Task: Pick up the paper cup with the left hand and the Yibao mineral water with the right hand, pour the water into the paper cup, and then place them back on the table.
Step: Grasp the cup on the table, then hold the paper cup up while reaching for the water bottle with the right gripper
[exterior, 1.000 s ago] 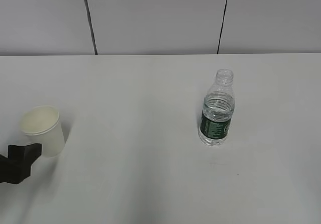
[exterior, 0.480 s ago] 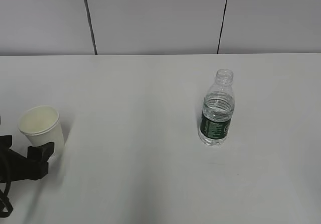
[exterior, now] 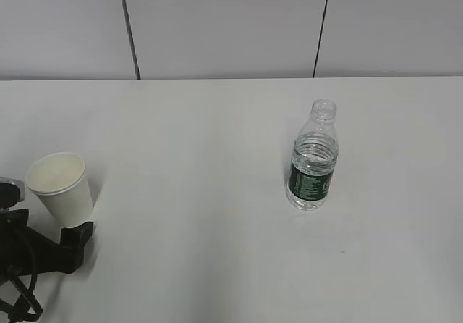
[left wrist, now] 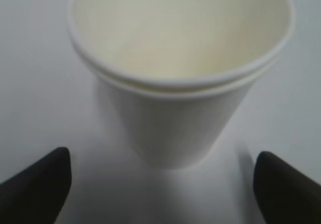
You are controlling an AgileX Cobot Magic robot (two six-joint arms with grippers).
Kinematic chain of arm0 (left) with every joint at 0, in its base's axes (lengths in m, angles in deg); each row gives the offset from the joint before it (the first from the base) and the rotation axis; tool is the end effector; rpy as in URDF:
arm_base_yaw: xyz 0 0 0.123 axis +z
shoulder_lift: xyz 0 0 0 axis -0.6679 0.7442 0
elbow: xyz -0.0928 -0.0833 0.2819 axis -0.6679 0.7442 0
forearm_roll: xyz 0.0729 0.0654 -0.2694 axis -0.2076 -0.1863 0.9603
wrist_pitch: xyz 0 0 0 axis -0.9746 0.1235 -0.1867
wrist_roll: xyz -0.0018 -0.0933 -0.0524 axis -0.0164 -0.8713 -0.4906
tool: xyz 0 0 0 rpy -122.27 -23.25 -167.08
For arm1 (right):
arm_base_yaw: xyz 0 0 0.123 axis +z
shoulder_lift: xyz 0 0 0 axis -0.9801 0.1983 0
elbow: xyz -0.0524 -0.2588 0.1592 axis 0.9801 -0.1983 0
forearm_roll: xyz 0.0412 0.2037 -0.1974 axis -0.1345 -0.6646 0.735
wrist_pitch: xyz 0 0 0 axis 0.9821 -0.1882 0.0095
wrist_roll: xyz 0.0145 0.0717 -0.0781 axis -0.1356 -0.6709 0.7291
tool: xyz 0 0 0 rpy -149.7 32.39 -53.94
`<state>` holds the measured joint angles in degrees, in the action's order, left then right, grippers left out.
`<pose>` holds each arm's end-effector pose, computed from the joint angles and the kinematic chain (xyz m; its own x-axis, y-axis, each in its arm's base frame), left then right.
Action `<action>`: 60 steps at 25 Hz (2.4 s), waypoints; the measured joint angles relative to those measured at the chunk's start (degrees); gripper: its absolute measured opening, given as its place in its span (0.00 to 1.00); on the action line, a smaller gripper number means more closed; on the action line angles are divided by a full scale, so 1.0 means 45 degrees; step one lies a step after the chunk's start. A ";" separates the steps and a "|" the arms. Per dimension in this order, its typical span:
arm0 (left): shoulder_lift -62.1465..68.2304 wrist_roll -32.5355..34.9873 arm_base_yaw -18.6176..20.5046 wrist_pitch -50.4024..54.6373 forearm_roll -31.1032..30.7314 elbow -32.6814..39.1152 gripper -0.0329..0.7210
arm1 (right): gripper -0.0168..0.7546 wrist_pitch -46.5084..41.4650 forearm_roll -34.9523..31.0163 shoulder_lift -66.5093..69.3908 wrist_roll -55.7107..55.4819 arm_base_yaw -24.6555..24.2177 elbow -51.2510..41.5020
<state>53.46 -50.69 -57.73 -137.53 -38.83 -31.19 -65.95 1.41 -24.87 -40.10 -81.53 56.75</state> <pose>0.2252 -0.0582 0.0498 -0.4978 0.1169 -0.8594 0.2190 0.9757 0.0059 0.0103 -0.0043 0.2778 -0.5139 0.0525 -0.8562 0.0951 0.9955 0.0040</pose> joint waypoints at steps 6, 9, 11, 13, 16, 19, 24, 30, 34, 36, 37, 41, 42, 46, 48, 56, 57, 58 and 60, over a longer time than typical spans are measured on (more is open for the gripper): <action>0.0241 0.0000 0.0000 -0.0045 0.0009 -0.0660 0.93 | 0.78 0.0000 0.0000 0.0000 0.0000 0.0000 0.0000; 0.0241 0.0000 0.0000 -0.0059 0.0067 -0.0959 0.93 | 0.78 0.0000 0.0000 0.0000 0.0000 0.0000 0.0000; 0.0256 0.0000 0.0000 -0.0059 0.0115 -0.1204 0.93 | 0.78 0.0000 0.0000 0.0000 0.0000 0.0000 0.0000; 0.0256 0.0000 0.0000 -0.0059 0.0159 -0.1519 0.93 | 0.78 0.0000 0.0000 0.0000 0.0000 0.0000 0.0000; 0.0261 0.0000 0.0000 -0.0059 0.0291 -0.1858 0.97 | 0.78 0.0000 0.0000 0.0000 0.0000 0.0000 0.0000; 0.0261 0.0000 0.0000 -0.0059 0.0363 -0.2031 0.93 | 0.78 0.0000 0.0000 0.0000 0.0000 0.0000 0.0000; 0.0261 0.0000 0.0000 -0.0070 0.0363 -0.2031 0.86 | 0.78 0.0000 0.0000 0.0000 0.0000 0.0000 0.0000; 0.0271 0.0000 0.0000 -0.0070 0.0103 -0.2031 0.70 | 0.78 0.0000 0.0000 0.0000 0.0000 0.0000 0.0000; 0.0244 0.0000 -0.0044 -0.0070 -0.0461 -0.2031 0.69 | 0.78 0.0000 0.0000 0.0000 0.0000 0.0000 0.0000; 0.0112 -0.0073 -0.0084 -0.0042 -0.0794 -0.2031 0.69 | 0.78 0.0000 0.0000 0.0000 0.0000 0.0000 0.0000; -0.0021 -0.0085 -0.0083 -0.0030 -0.0898 -0.2031 0.69 | 0.78 0.0000 0.0000 0.0000 0.0000 0.0000 0.0000; -0.0541 -0.0128 -0.0083 -0.0040 -0.1035 -0.2031 0.68 | 0.78 0.0000 0.0000 0.0000 0.0000 0.0000 0.0000; -0.0603 -0.0146 -0.0083 -0.0040 -0.1053 -0.2031 0.67 | 0.78 0.0000 0.0000 0.0000 0.0000 0.0000 0.0000; -0.0643 -0.0162 -0.0083 -0.0040 -0.1090 -0.2031 0.63 | 0.78 0.0000 0.0000 0.0000 0.0000 0.0000 0.0000; -0.0643 -0.0162 -0.0083 -0.0040 -0.1144 -0.2031 0.63 | 0.78 0.0000 0.0000 0.0000 0.0000 0.0000 0.0000; -0.0706 -0.0643 -0.0083 -0.0016 -0.2312 -0.2031 0.61 | 0.78 0.0000 0.0000 0.0000 0.0000 0.0000 0.0000; -0.0780 -0.0719 -0.0083 0.0011 -0.2566 -0.2031 0.61 | 0.78 0.0000 0.0000 0.0000 0.0000 0.0000 0.0000; -0.0904 -0.0796 -0.0100 0.0051 -0.2753 -0.2031 0.61 | 0.78 0.0000 0.0000 0.0000 0.0000 0.0000 0.0000; -0.1167 -0.0911 -0.0340 0.0234 -0.2953 -0.2031 0.61 | 0.78 0.0000 0.0000 0.0000 0.0000 0.0000 0.0000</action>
<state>48.21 -54.79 -59.26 -136.47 -52.12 -40.33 -65.95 1.41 -24.87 -40.10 -81.53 56.75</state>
